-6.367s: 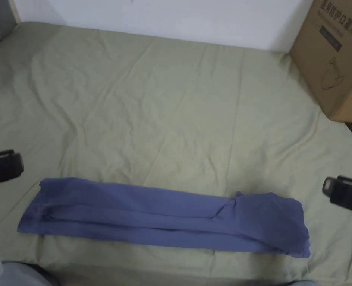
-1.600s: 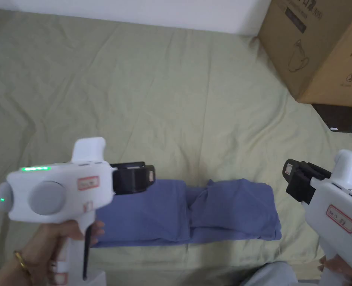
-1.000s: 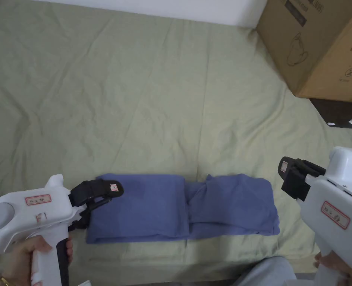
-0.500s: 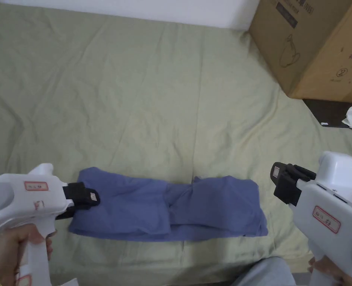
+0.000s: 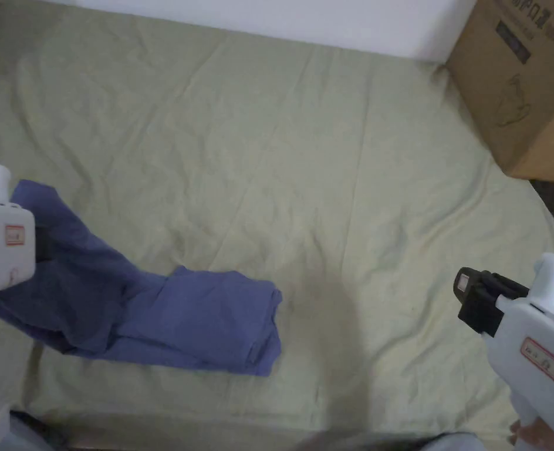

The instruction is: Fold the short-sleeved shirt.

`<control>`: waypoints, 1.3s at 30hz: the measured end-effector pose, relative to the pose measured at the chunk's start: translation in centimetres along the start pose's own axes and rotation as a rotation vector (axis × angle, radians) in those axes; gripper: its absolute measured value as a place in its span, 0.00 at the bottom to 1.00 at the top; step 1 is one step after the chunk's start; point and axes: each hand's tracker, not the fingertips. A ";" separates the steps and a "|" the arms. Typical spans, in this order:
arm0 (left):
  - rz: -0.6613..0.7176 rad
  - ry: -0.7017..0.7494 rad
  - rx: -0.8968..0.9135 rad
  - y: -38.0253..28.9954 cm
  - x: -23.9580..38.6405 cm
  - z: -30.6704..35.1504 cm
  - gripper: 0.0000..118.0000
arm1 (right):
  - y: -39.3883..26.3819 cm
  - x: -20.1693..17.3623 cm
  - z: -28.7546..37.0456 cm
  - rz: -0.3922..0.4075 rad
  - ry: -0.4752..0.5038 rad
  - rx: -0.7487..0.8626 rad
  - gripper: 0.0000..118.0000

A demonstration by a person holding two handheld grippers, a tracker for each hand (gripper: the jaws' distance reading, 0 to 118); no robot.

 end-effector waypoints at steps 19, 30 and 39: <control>-0.190 -0.493 -0.385 -6.8 21.3 -9.6 0.48 | -1.0 0.7 1.6 -0.066 -0.025 0.022 0.00; -0.106 -0.393 0.009 -2.9 16.7 -3.7 0.03 | -0.9 0.3 1.2 -0.045 -0.008 0.019 0.00; -0.264 -0.456 -0.189 -10.8 20.9 -7.1 0.00 | -1.2 -0.7 0.3 -0.024 0.028 0.002 0.00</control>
